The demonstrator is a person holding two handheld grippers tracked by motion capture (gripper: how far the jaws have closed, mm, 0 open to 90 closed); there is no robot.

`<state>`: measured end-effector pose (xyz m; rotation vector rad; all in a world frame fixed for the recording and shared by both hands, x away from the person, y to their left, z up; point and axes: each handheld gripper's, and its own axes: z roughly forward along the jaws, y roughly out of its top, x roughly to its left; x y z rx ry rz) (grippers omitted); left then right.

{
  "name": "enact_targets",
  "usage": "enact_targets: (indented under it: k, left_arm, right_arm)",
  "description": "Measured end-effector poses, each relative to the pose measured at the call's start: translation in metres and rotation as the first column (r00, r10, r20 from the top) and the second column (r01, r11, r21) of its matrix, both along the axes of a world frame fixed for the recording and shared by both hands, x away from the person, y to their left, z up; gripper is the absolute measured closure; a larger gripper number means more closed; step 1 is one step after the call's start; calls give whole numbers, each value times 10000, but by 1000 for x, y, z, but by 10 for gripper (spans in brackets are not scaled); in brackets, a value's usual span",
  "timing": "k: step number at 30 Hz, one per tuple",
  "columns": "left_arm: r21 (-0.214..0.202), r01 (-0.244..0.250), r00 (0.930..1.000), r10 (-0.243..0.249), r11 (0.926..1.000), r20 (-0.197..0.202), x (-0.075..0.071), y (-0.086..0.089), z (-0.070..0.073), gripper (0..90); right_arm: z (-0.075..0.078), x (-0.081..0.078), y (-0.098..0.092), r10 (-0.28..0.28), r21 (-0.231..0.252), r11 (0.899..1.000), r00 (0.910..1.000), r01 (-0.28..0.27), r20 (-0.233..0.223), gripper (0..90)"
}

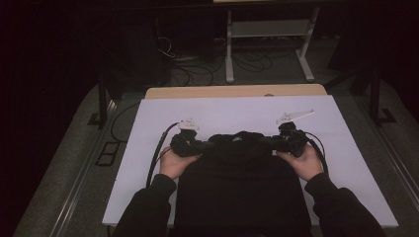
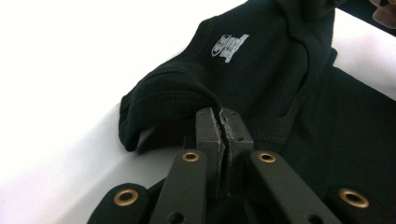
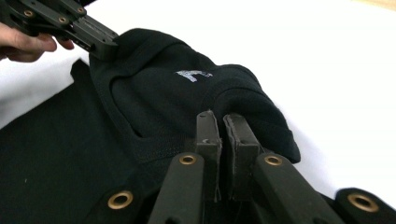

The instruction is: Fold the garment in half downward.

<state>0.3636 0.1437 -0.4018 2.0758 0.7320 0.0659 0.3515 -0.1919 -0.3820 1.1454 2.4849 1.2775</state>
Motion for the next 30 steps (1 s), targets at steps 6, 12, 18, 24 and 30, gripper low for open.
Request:
enact_targets:
  k: [6, 12, 18, 24, 30]
  left_arm:
    - [-153, 177, 9998, -178, 9997, -41, -14, 2, 0, 865]
    - [-218, 247, 9997, -248, 9995, -12, -26, 6, 2, 865]
    - [-85, 393, 9992, -393, 9992, 5, -36, 5, 2, 864]
    - [99, 655, 9978, -655, 9978, -40, -51, 6, -1, 865]
    - [566, 1032, 9946, -1027, 9930, -120, -59, 5, -6, 864]
  right_arm:
    - [-11, -14, -1, 0, -177, 9998, 10000, 0, -15, 837]
    - [-11, -28, -5, 12, -47, 10000, 10000, -12, 11, 835]
    - [-12, -40, -5, 146, -67, 9999, 9999, -146, 12, 835]
    - [-16, -55, -4, 420, -208, 9989, 9991, -421, -66, 835]
    - [-24, -65, -1, 638, -604, 9961, 9979, -643, -108, 834]
